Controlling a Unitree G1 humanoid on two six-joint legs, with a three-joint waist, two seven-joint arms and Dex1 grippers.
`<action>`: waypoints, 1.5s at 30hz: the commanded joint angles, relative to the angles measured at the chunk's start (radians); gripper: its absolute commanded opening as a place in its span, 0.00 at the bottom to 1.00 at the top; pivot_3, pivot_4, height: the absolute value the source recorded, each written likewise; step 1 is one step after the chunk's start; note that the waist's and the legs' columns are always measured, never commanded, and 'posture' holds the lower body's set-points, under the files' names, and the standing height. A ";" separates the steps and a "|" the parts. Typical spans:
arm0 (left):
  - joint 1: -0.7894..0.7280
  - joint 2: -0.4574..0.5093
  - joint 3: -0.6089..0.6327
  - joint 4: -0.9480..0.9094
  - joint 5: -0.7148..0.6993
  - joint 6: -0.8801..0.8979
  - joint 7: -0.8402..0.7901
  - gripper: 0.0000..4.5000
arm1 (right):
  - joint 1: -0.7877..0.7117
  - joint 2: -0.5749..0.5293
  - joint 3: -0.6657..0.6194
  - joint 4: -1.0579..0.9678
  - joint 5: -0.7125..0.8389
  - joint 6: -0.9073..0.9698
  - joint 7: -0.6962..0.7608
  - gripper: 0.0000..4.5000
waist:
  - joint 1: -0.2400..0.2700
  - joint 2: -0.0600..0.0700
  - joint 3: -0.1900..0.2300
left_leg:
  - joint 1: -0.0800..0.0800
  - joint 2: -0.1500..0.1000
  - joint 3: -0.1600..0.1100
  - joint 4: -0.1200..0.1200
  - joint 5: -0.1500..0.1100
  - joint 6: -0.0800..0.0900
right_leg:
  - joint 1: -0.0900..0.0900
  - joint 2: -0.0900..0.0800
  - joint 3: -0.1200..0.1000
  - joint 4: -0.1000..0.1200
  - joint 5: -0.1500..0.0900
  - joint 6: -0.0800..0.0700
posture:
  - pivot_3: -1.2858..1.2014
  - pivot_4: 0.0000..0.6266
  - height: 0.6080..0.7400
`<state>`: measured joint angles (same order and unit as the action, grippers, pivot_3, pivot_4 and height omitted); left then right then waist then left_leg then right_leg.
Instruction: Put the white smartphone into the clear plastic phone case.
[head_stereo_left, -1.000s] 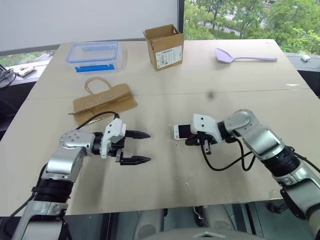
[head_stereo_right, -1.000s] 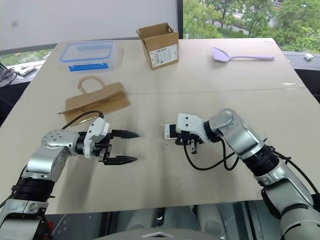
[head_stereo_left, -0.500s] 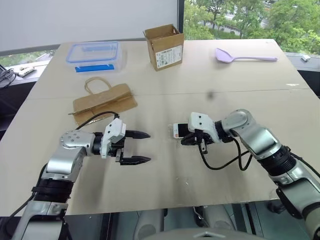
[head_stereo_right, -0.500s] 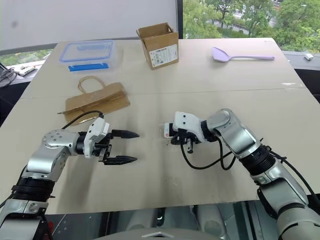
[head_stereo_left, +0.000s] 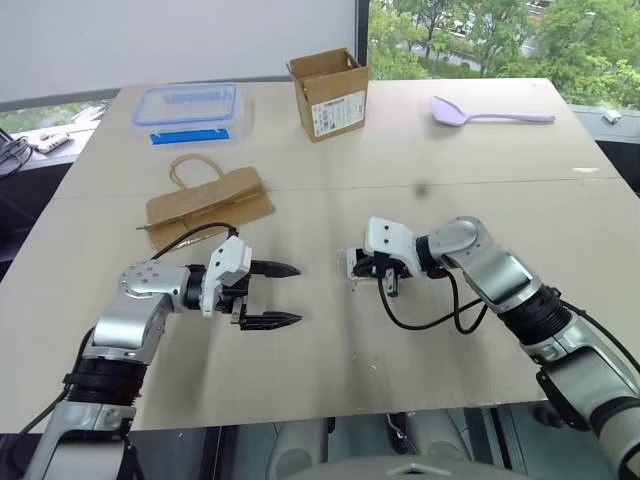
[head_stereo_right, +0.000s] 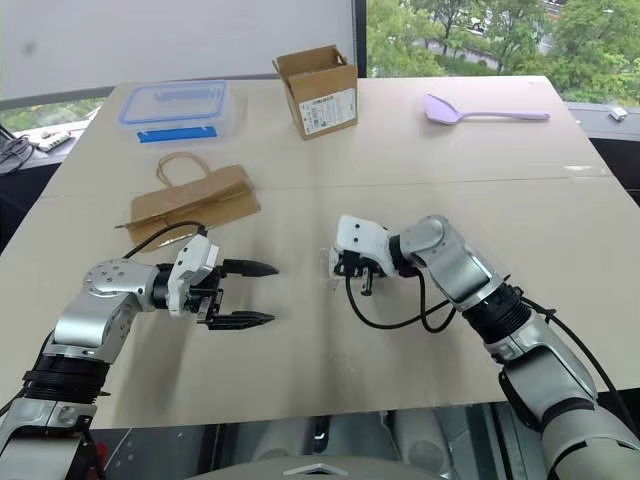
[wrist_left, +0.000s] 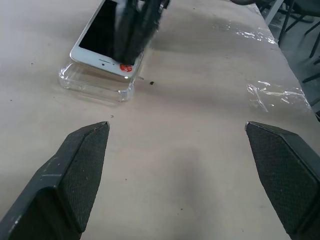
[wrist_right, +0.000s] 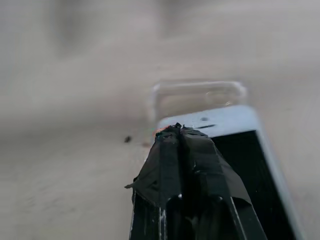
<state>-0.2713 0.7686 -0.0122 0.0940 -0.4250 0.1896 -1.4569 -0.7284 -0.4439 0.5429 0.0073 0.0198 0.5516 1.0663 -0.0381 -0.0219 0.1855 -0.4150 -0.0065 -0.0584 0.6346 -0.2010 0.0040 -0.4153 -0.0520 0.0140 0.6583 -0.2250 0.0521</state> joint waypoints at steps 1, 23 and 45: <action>-0.004 0.007 0.019 -0.024 -0.013 -0.003 0.004 1.00 | 0.028 -0.008 0.050 0.013 -0.053 -0.018 -0.003 0.01 | 0.000 0.000 -0.001 | 0.000 0.000 0.000 0.000 0.000 0.000 | 0.000 0.000 0.000 0.000 0.000 0.000 | 0.52 0.24 1.00; -0.007 0.006 0.016 -0.018 -0.015 -0.004 0.008 1.00 | -0.101 0.041 -0.148 0.089 -0.025 -0.045 -0.199 0.01 | 0.002 0.001 -0.001 | 0.000 0.000 0.000 0.000 0.000 0.000 | -0.001 0.001 0.000 0.001 0.000 0.000 | 0.52 0.24 1.00; -0.008 -0.001 0.012 -0.014 -0.012 -0.012 0.008 1.00 | -0.083 -0.038 -0.095 0.111 -0.101 -0.194 -0.015 0.01 | -0.002 0.001 -0.001 | 0.000 0.000 0.000 -0.001 0.000 0.000 | -0.001 0.001 0.001 0.000 0.000 0.000 | 0.52 0.24 1.00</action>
<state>-0.2756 0.7674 -0.0119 0.0947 -0.4258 0.1890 -1.4437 -0.8088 -0.4751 0.4909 0.1628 -0.0889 0.3507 1.0546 -0.0397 -0.0212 0.1846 -0.4152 -0.0066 -0.0580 0.6339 -0.2010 0.0039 -0.4161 -0.0507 0.0150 0.6584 -0.2250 0.0518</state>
